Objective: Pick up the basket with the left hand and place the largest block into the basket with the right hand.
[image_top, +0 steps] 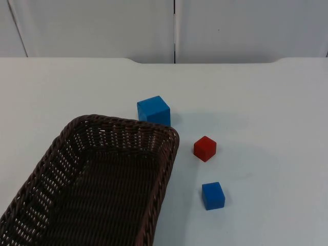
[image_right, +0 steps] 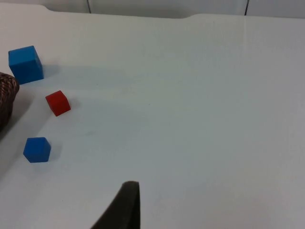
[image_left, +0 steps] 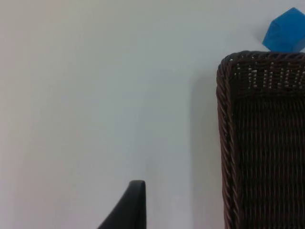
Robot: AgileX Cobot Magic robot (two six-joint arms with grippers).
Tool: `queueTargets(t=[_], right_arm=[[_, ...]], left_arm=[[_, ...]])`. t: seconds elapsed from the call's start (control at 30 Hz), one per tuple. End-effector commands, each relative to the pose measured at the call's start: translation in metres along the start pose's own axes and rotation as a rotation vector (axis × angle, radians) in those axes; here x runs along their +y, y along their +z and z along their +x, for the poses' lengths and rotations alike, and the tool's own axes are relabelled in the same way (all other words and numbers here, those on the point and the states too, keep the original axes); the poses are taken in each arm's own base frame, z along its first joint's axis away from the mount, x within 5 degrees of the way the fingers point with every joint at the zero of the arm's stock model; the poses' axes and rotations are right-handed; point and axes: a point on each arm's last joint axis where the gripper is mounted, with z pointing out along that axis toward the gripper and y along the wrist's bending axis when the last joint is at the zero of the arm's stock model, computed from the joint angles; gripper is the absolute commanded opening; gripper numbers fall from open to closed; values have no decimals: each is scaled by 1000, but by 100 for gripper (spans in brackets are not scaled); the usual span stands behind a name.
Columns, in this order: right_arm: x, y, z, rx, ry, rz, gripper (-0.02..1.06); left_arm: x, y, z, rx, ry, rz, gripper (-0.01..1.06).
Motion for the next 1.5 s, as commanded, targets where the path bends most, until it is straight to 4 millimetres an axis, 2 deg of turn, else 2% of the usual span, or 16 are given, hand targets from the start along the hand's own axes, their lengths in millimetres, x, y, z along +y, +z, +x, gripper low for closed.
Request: queueTargets(t=[0.0, 0.57, 1.1, 1.3, 1.47], right_arm=[[0, 0, 0, -5, -1, 5, 105], [0, 0, 0, -5, -1, 5, 105], [0, 0, 0, -5, -1, 5, 105], [0, 0, 0, -5, -1, 5, 105], [0, 0, 0, -5, -1, 5, 105]], left_arm=[[-1, 6, -5, -7, -4, 18, 105], [-11, 65, -42, 133, -46, 201, 105], [-7, 129, -49, 352, -42, 229, 105], [-6, 146, -49, 405, -48, 236, 105], [-7, 162, -45, 456, -84, 247, 100]])
